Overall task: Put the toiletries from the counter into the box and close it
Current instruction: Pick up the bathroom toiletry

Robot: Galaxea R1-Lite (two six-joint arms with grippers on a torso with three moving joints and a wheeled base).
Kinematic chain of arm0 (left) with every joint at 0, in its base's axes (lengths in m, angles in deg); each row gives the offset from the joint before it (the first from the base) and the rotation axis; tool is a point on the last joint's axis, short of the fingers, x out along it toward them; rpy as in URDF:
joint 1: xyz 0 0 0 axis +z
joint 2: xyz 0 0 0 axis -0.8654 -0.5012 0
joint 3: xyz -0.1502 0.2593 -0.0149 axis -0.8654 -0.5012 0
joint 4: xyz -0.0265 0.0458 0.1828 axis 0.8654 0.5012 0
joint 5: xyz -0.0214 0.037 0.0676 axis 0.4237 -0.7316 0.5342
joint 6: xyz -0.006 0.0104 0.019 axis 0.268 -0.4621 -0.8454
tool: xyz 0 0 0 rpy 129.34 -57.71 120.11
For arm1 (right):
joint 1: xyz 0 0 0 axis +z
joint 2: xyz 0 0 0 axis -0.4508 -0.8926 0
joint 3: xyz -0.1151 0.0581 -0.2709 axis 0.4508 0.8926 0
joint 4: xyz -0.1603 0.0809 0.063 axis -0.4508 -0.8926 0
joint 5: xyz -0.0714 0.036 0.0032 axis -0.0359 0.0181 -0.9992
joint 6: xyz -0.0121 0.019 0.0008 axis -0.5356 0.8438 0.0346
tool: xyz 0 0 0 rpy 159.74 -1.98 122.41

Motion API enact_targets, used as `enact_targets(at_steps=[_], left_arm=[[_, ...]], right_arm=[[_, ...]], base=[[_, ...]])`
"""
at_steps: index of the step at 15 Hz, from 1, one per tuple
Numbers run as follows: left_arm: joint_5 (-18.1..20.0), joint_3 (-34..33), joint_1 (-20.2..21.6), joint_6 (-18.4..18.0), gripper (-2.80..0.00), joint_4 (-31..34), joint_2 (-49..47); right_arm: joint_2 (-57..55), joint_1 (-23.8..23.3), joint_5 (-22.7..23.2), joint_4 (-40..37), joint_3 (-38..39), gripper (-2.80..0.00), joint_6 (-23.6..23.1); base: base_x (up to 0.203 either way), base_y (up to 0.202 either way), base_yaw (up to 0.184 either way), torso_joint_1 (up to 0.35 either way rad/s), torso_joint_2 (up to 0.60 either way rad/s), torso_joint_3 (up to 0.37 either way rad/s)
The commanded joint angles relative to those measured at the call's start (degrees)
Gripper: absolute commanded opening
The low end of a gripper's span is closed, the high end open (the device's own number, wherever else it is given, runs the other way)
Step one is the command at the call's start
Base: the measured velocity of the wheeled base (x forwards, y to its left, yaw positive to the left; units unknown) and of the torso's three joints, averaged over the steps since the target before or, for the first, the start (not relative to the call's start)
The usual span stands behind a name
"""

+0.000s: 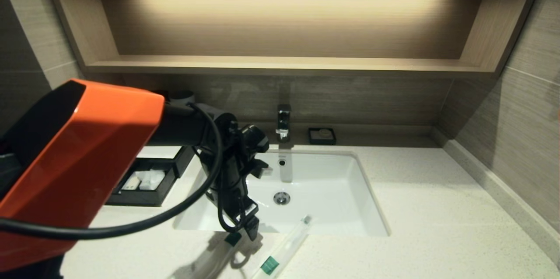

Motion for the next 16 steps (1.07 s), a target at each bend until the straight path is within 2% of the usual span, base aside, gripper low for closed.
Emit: enact_targets(at_steps=[1, 14, 15, 16], left_arm=[[0.1, 0.2, -0.1, 0.0, 0.0, 0.3, -0.4], [0.0, 0.3, -0.1, -0.1, 0.0, -0.2, -1.6], [0.0, 0.3, -0.1, -0.1, -2.8, -0.2, -1.6], [0.0, 0.2, -0.1, -0.1, -2.8, -0.1, -1.6]], right_arm=[[0.0, 0.0, 0.0, 0.0, 0.0, -2.8, 0.0], [0.0, 0.0, 0.0, 0.0, 0.0, -2.8, 0.0], [0.0, 0.0, 0.0, 0.0, 0.0, -2.8, 0.0], [0.0, 0.0, 0.0, 0.0, 0.0, -2.8, 0.0]], base=[[0.0, 0.0, 0.0, 0.0, 0.0, 0.0], [0.0, 0.0, 0.0, 0.0, 0.0, 0.0], [0.0, 0.0, 0.0, 0.0, 0.0, 0.0], [0.0, 0.0, 0.0, 0.0, 0.0, 0.0]])
